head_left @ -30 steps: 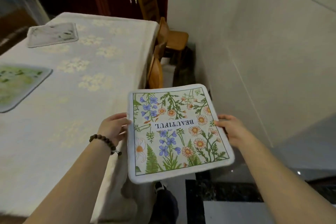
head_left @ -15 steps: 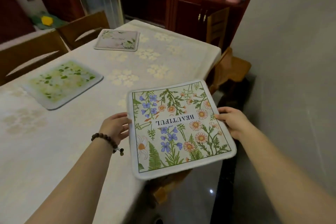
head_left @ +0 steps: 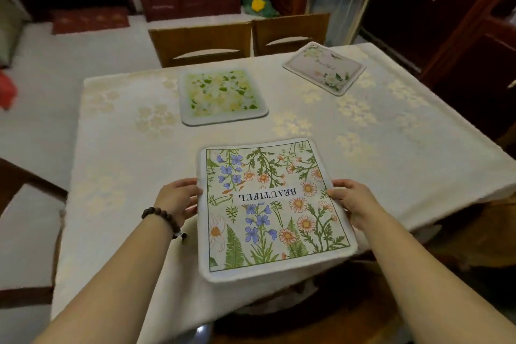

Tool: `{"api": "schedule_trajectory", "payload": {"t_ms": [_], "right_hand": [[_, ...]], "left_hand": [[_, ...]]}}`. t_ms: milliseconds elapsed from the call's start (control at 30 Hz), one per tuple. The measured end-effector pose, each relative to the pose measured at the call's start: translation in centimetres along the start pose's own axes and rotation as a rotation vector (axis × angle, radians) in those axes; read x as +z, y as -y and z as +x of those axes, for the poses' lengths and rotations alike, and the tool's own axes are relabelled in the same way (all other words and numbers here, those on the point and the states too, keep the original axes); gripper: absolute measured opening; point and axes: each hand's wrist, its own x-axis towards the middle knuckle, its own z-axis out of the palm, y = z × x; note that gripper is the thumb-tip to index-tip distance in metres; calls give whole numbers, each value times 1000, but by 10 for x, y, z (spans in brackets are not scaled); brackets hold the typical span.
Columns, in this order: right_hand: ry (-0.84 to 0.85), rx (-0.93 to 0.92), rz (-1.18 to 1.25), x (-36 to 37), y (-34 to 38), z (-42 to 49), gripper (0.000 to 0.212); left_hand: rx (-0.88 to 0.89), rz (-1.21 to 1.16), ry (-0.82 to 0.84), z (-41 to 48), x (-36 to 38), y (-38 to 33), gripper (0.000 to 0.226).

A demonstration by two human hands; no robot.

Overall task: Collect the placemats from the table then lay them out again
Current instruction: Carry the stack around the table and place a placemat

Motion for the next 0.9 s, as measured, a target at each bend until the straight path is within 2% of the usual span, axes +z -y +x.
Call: {"api": "schedule_trajectory", "payload": {"t_ms": [267,433,633,900], "right_hand": [[198,58,-188,12,-1,66,21],[221,119,-227,12,-23,82,18],[226,97,-239,10,-28,88,19],[302,71,-247,9,-25,86,24]], "left_hand": [[-67,-91,-304,-9,10,56,24],[-76,20,-423,-13,16,86,29],[-80,71,-465,-15,16,88,31],[-68,13,-428,-20,21,87,35]]}}
